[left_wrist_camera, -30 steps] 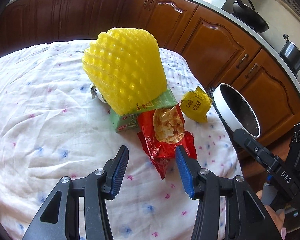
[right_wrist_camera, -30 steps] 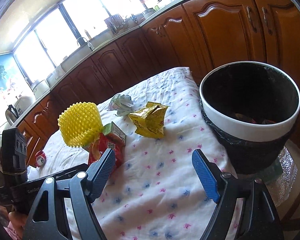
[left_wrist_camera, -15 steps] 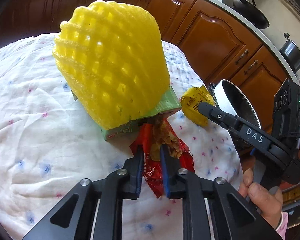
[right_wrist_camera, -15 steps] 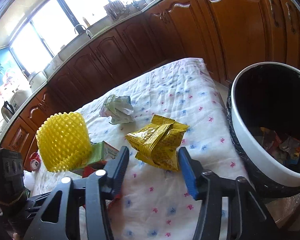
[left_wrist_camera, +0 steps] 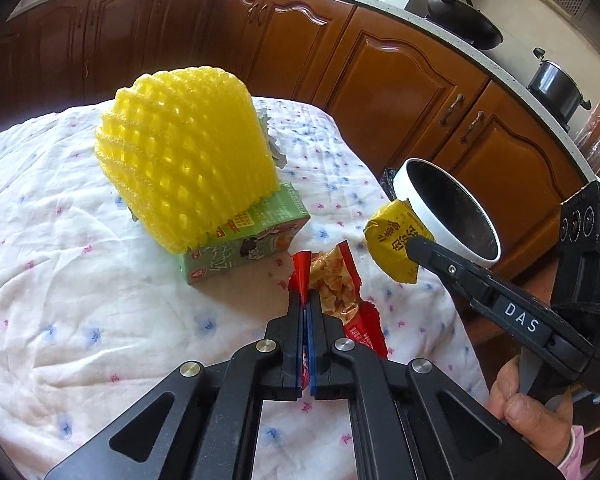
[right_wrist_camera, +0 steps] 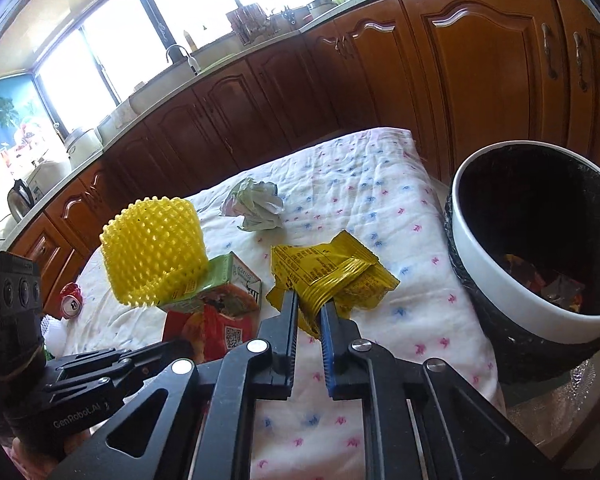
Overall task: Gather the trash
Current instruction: 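Grasp the red snack bag with the left tool while the right grasps the yellow wrapper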
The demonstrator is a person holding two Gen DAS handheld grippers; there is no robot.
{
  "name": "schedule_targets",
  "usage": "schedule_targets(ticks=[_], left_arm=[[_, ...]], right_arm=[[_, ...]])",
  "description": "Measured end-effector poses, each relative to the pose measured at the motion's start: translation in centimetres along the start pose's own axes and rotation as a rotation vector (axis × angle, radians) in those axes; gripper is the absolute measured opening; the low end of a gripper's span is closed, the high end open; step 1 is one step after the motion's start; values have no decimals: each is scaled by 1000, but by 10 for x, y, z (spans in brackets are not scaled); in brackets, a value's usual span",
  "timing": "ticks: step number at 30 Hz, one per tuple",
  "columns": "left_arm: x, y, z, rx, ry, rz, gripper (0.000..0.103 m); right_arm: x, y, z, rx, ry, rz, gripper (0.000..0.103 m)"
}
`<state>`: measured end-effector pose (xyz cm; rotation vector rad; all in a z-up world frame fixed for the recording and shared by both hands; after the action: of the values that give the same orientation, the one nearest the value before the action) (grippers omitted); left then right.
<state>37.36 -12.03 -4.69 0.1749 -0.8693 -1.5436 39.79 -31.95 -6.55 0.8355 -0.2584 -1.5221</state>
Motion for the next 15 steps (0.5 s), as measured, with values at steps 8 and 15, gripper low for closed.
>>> schedule_targets(ticks=[8, 15], left_arm=[[23, -7, 10, 17, -10, -54, 0], [45, -7, 8, 15, -13, -115, 0]], right_arm=[[7, -18, 37, 34, -33, -4, 10], [19, -27, 58, 58, -69, -22, 10]])
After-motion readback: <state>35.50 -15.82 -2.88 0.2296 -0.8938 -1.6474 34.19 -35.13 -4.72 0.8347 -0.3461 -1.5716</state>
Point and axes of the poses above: each gripper's, at about its wrist camera, not at the fingertips, and z roughly against the way its jaws point, x to its right, y to its top, the point moved 1 cm from there along -z, roughly the way its jaws point, and after that the axes turned 1 degree about -y, right-handed, at the moved point
